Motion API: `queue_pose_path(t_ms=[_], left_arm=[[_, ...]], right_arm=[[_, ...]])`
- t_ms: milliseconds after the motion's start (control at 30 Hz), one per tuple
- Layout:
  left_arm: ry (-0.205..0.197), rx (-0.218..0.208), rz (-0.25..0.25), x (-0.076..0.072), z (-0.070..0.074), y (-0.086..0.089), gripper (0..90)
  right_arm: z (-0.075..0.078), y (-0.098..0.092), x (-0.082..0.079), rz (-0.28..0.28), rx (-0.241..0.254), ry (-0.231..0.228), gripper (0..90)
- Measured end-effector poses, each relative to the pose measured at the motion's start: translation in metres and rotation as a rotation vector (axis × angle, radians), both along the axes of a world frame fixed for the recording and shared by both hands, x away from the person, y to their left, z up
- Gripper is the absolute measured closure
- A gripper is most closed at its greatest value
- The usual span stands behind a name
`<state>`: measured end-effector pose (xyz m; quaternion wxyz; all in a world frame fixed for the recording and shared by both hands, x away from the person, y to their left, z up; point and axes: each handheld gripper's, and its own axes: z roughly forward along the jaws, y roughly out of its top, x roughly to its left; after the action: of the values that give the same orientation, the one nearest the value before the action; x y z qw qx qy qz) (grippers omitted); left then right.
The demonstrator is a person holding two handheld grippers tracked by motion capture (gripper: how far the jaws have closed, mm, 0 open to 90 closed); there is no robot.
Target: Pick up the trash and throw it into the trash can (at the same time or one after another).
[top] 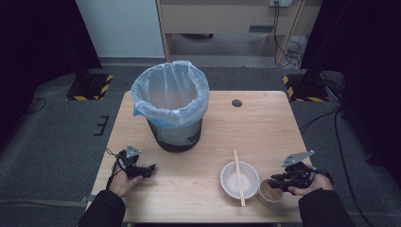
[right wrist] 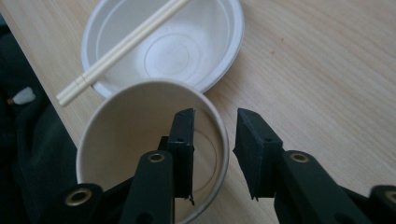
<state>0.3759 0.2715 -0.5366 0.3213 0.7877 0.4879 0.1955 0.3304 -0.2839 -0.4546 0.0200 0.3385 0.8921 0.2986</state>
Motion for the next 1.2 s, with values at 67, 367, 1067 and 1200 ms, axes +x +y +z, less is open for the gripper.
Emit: queue_pose_path(t_ms=[67,367,1067,1200], left_arm=[[0.000,0.000,0.000,0.000,0.000,0.000,0.0],[0.000,0.000,-0.001,0.000,0.000,0.000,0.0],[-0.001,-0.001,-0.002,0.000,0.000,0.000,0.0],[-0.001,0.000,-0.003,0.000,0.000,0.000,0.0]], right_arm=[[-0.001,0.000,0.000,0.003,-0.013,0.004,70.9],[-0.002,0.002,0.003,0.019,-0.051,0.012,83.0],[0.022,-0.021,0.003,-0.088,0.083,-0.050,84.4],[0.026,-0.026,0.004,-0.134,0.095,-0.084,84.4]])
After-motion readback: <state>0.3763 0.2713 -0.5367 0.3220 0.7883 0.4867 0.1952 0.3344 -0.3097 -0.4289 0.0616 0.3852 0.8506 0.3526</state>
